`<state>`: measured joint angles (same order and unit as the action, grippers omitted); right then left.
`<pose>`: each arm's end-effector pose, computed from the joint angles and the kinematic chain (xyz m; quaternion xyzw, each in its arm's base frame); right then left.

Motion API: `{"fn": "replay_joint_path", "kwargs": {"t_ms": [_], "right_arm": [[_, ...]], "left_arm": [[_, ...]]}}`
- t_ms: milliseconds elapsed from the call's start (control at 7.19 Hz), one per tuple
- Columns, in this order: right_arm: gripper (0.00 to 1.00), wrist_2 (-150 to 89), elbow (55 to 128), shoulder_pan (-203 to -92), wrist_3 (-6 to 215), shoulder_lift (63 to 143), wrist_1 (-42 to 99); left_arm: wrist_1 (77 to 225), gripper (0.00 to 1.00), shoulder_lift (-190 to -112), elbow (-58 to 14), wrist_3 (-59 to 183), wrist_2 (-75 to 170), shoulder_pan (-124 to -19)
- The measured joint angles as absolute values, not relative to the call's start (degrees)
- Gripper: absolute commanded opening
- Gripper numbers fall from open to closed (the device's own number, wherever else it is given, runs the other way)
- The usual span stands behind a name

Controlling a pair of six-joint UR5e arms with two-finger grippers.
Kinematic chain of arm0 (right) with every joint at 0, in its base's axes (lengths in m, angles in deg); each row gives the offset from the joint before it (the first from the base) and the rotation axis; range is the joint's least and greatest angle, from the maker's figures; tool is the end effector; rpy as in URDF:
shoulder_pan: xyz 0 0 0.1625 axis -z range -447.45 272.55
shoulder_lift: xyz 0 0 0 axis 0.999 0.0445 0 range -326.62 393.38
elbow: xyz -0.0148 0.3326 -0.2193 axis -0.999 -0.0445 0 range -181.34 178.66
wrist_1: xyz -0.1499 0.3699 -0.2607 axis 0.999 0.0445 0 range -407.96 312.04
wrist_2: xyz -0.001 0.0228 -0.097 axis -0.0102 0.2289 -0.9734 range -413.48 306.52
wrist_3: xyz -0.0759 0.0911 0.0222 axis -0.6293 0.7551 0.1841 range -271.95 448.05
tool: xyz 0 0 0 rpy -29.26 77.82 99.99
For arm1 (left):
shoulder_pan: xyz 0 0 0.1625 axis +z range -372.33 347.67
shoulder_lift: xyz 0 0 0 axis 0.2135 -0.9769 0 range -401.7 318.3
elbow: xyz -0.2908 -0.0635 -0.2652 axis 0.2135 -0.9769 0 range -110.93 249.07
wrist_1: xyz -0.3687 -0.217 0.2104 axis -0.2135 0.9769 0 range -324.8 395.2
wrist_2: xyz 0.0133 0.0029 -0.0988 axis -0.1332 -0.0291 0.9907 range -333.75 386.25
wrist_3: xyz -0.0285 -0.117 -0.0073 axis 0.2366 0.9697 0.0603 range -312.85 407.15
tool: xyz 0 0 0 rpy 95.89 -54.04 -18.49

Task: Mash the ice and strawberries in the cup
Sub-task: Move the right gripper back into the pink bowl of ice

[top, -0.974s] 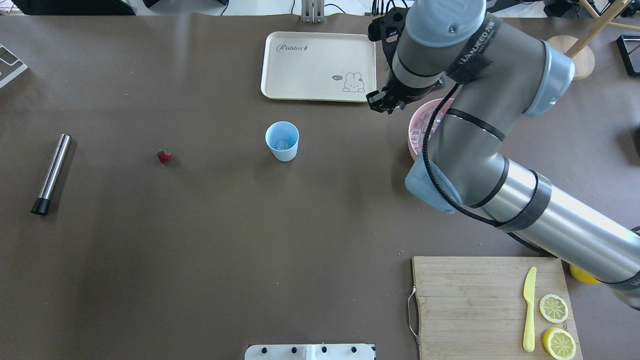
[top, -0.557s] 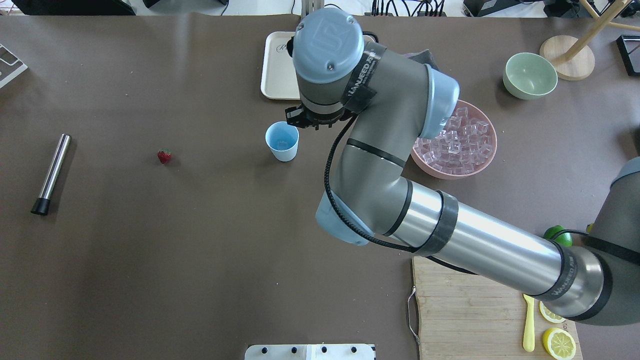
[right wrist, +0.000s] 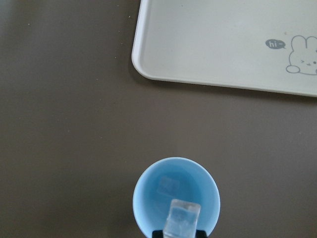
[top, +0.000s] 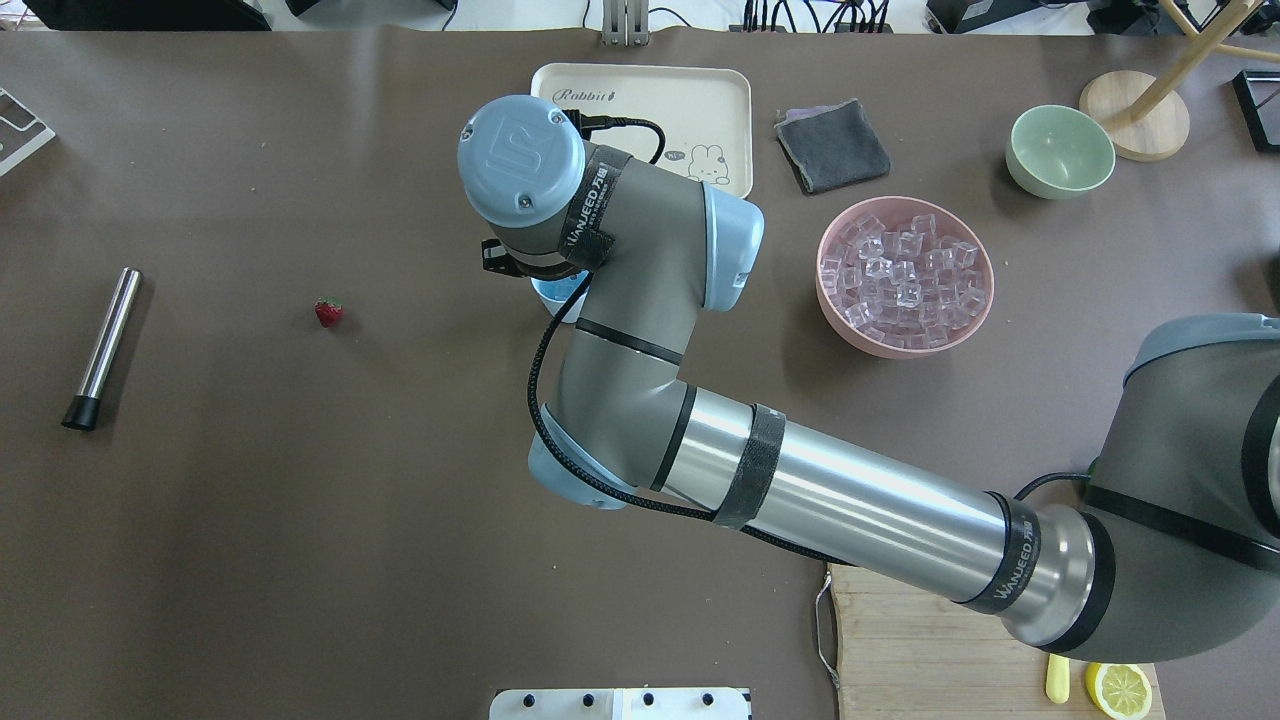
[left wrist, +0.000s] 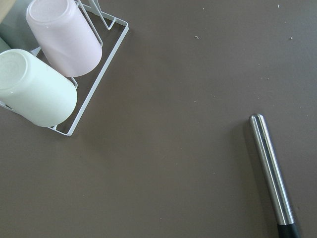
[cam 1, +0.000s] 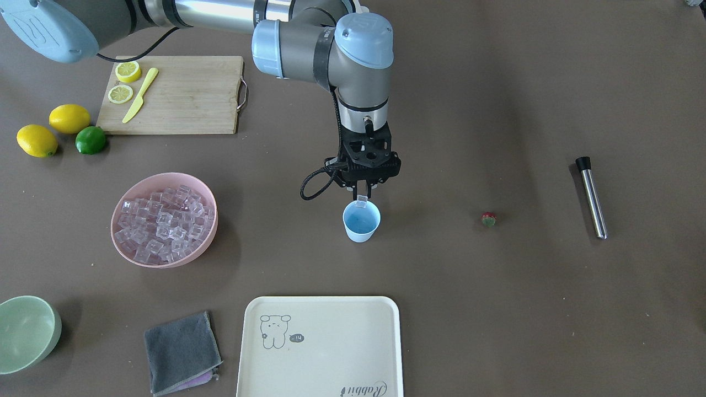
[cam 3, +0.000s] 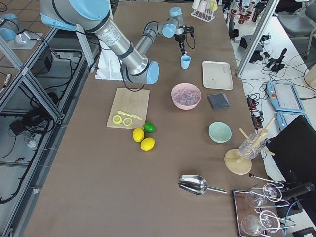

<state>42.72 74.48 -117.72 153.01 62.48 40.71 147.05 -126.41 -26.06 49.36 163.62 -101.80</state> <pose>-0.6458 -0.5161 0.0293 0.1449 -0.3830 0.0196 0.9121 -0.0394 -0.5443 0.5998 0.1627 0.3985 0.0623 0.9005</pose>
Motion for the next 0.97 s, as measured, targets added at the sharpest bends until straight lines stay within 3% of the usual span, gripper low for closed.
{"fn": "replay_joint_path", "kwargs": {"t_ms": [139,418,696,974], "right_arm": [[0.0,42.7,73.3,-117.7,153.3,62.2,39.6],[0.27,42.6,72.3,-117.7,153.2,62.1,38.9],[0.47,42.0,72.0,-117.7,153.2,62.1,38.8],[0.88,41.7,71.8,-117.7,153.5,62.0,38.9]], "left_arm": [[147.2,0.98,-126.4,-26.1,49.4,163.6,-101.8],[147.5,0.98,-126.0,-26.1,49.4,163.6,-101.8],[147.5,0.98,-125.8,-26.2,49.4,163.6,-101.8],[147.5,0.98,-125.7,-26.2,49.4,163.7,-101.8]]}}
